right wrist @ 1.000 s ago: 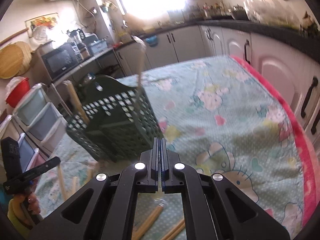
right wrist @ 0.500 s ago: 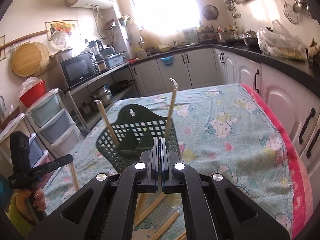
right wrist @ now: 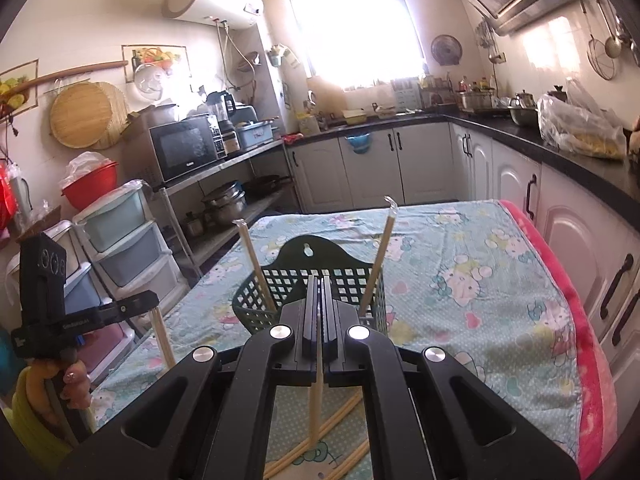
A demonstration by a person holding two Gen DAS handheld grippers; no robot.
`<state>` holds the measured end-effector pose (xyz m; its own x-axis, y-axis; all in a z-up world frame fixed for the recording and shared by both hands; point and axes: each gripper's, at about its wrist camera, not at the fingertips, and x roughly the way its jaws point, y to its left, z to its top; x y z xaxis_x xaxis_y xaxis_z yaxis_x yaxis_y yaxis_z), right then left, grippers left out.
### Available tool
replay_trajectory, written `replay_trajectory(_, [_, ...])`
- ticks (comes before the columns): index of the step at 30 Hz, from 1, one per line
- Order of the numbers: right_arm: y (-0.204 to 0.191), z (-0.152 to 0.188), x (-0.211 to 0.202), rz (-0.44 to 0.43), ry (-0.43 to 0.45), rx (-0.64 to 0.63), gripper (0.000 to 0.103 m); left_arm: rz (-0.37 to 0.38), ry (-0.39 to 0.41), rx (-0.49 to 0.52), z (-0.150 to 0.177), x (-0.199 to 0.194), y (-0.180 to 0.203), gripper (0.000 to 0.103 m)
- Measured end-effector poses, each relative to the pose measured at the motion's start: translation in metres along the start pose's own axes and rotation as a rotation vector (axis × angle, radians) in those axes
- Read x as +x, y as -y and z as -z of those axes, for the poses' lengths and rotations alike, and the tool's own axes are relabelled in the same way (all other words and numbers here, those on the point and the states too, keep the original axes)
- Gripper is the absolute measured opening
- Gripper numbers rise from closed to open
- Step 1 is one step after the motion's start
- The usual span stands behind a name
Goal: Organize utensils
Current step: 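Lift the chopsticks with both grippers and carry them above the green basket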
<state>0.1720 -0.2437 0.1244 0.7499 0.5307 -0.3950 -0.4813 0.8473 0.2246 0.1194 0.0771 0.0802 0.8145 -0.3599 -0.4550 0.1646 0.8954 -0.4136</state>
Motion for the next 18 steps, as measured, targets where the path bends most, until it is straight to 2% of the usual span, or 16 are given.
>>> replay_trajectory(4, [-0.003,-0.004,-0.004,-0.007,0.012,-0.009,0.002,0.035,0.006,0.025,-0.006,-0.006,0.012,0.002])
replay_trajectory(18, [-0.019,-0.018,-0.010,-0.033,0.052,-0.059,0.002,0.086,0.045,0.124,-0.033,-0.003,0.050,0.002])
